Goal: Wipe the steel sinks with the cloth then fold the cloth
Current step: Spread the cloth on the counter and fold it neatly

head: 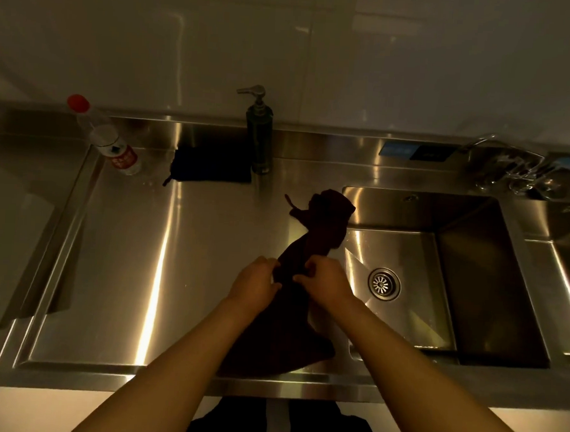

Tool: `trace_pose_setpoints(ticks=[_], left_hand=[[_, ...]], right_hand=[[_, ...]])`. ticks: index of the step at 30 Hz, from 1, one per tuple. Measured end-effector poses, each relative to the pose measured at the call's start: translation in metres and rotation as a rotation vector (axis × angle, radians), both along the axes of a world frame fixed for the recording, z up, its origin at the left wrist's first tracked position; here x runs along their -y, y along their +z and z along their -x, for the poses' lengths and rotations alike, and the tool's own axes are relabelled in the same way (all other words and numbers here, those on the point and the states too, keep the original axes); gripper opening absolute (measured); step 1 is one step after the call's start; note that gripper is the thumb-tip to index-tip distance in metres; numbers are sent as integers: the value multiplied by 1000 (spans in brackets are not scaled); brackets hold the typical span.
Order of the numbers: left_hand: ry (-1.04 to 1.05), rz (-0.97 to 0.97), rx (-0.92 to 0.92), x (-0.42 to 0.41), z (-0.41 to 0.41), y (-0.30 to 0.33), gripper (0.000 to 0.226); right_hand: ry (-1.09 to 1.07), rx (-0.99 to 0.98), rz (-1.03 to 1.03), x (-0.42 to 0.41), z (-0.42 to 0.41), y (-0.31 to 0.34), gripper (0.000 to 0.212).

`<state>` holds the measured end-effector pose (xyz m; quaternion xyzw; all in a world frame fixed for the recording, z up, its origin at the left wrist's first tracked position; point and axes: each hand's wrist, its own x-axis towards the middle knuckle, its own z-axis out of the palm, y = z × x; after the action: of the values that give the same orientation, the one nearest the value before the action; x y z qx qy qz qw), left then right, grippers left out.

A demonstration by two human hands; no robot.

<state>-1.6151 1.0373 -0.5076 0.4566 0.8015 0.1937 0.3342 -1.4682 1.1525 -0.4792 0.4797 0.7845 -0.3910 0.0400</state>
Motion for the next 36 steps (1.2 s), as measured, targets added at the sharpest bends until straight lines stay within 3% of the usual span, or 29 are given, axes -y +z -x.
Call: trace_pose_setpoints(ticks=[2,4,9,12,18,28,30,34,36], left_hand=[[17,-6,20,2,-9,-5,39],[44,-37,18,6,-16,-8,34],[73,-132,-24,14,-22,-6,27],[27,-171,-48,16,-21,-3,26],[-8,-215,-121,21,-20,4,19],[213,-442,-222,40,19,55,9],[118,-372,-222,58,17,55,9],[-180,193,-154,83,1,34,14],[-99,233,-157,79,1,30,22]], right_hand=[[-46,-18,-35,14,1,-9,8],[-85,-26,-53,18,-3,-14,9],[59,-30,-158,11,-16,-16,6],[82,-120,-222,12,-11,-18,23],[4,-107,-186,5,10,-23,25],[-135,-173,-139,-6,-52,27,16],[-100,-100,-54,7,-73,27,15],[-43,10,25,27,-82,16,19],[-58,-11,1,25,-67,12,14]])
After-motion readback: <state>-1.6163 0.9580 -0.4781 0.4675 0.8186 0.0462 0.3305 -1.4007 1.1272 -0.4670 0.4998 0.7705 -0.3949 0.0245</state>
